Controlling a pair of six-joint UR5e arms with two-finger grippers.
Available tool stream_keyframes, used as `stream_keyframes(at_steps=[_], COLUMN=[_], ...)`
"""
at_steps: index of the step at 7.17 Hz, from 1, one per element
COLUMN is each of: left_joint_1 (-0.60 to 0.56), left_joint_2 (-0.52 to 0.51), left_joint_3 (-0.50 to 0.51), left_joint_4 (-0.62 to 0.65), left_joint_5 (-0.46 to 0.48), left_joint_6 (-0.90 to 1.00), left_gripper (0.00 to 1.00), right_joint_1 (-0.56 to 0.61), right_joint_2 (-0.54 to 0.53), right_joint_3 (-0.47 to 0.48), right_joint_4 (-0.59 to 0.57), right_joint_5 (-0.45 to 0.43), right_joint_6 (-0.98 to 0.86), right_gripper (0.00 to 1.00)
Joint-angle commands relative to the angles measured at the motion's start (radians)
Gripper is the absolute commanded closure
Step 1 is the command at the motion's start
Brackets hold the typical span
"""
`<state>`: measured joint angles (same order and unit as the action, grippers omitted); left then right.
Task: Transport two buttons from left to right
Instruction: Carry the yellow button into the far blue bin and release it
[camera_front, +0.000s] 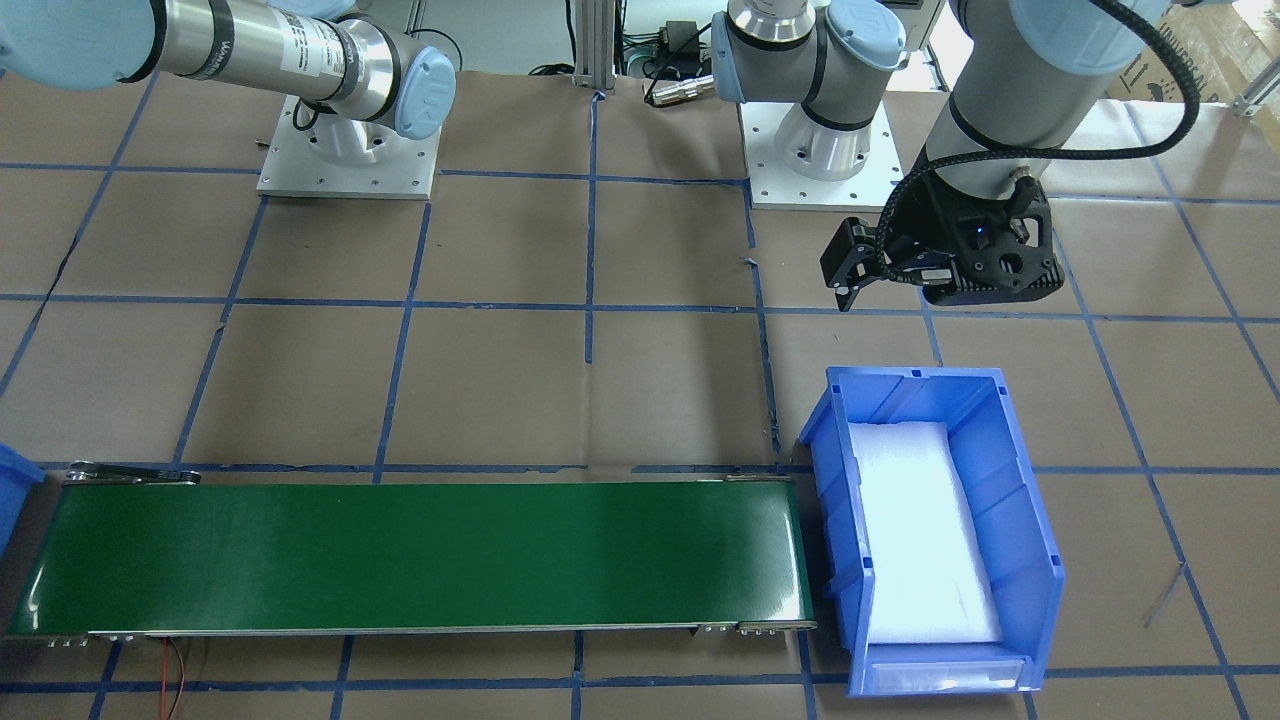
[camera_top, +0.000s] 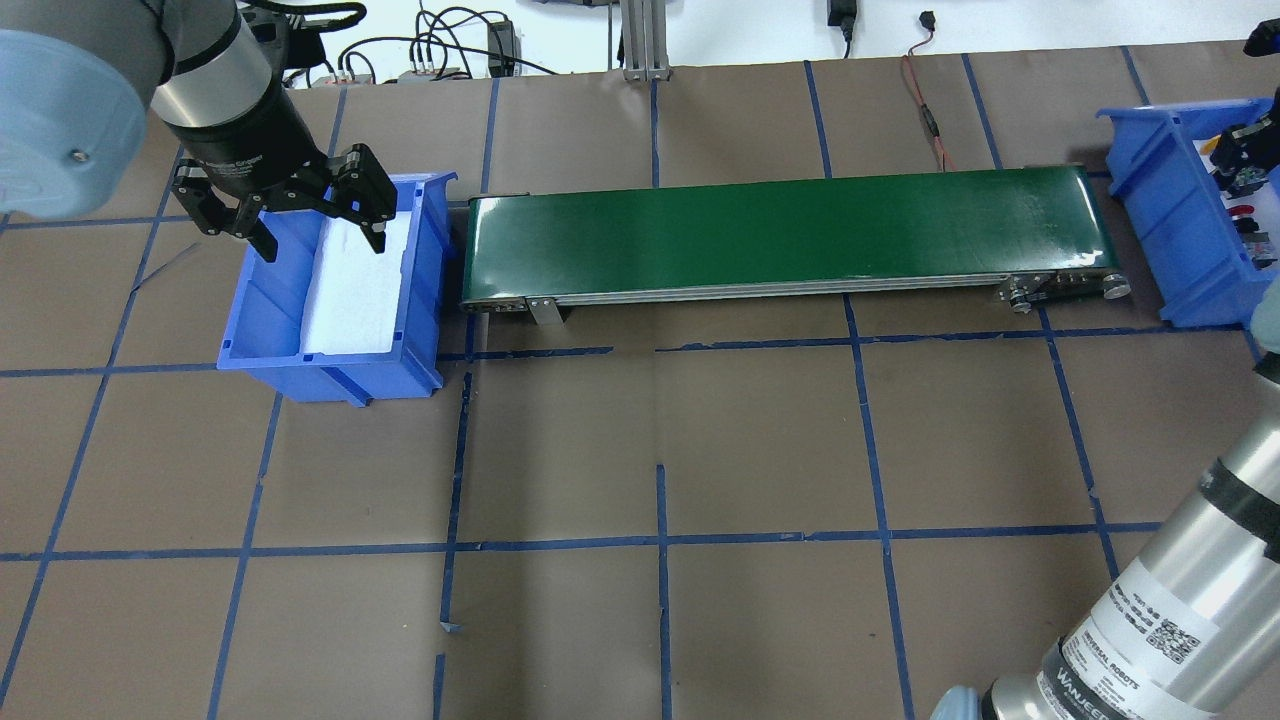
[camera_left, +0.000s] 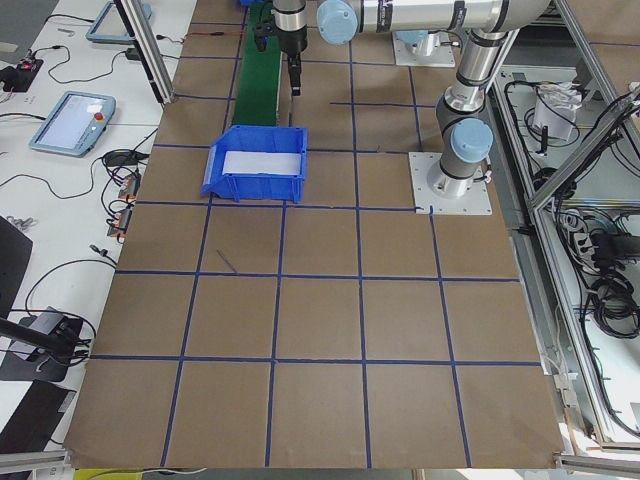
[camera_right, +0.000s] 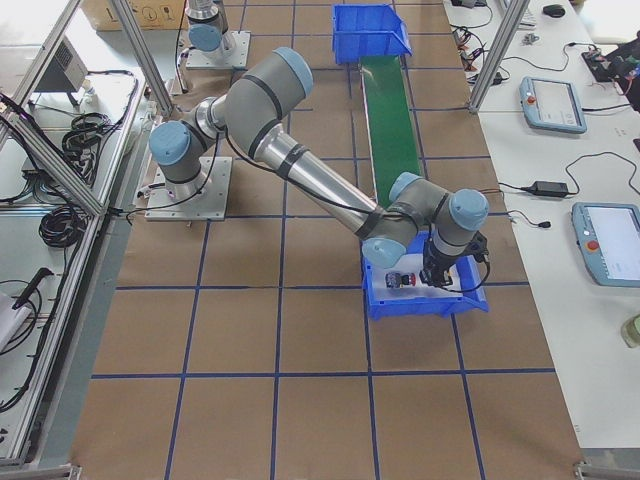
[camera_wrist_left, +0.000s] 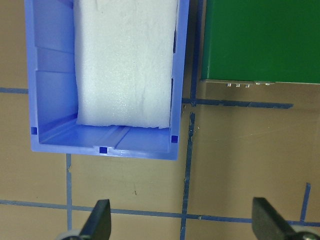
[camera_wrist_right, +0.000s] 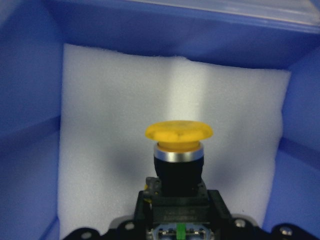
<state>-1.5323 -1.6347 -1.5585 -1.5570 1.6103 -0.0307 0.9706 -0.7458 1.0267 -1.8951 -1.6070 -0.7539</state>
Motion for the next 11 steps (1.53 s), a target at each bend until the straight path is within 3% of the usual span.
stream_keyframes(at_steps=[1, 2, 3, 4, 5, 11], left_joint_1=[-0.002, -0.002, 0.000, 0.000, -0.002, 0.000], left_joint_2=[0.000, 0.000, 0.000, 0.000, 0.000, 0.001], left_joint_3=[0.000, 0.000, 0.000, 0.000, 0.000, 0.000], left_joint_4=[-0.002, -0.002, -0.002, -0.002, -0.002, -0.003], left_joint_5=[0.000, 0.000, 0.000, 0.000, -0.001, -0.001], left_joint_6=[0.000, 0.000, 0.000, 0.000, 0.000, 0.000], left_gripper=[0.00, 0.00, 0.00, 0.00, 0.00, 0.00], right_joint_1=[0.007, 0.007, 0.005, 0.005, 0.005, 0.000], right_joint_2=[0.003, 0.008, 0.020, 0.020, 0.020, 0.020], right_joint_3=[-0.004, -0.004, -0.007, -0.010, -0.014, -0.016], right_joint_4=[-0.002, -0.001, -0.001, -0.001, 0.005, 0.011], right_joint_5=[-0.002, 0.009, 0.010, 0.019, 0.019, 0.021], right_joint_6=[0.004, -0.004, -0.005, -0.007, -0.008, -0.015], right_gripper=[0.90, 0.89, 0.75, 0.70, 0.59, 0.45])
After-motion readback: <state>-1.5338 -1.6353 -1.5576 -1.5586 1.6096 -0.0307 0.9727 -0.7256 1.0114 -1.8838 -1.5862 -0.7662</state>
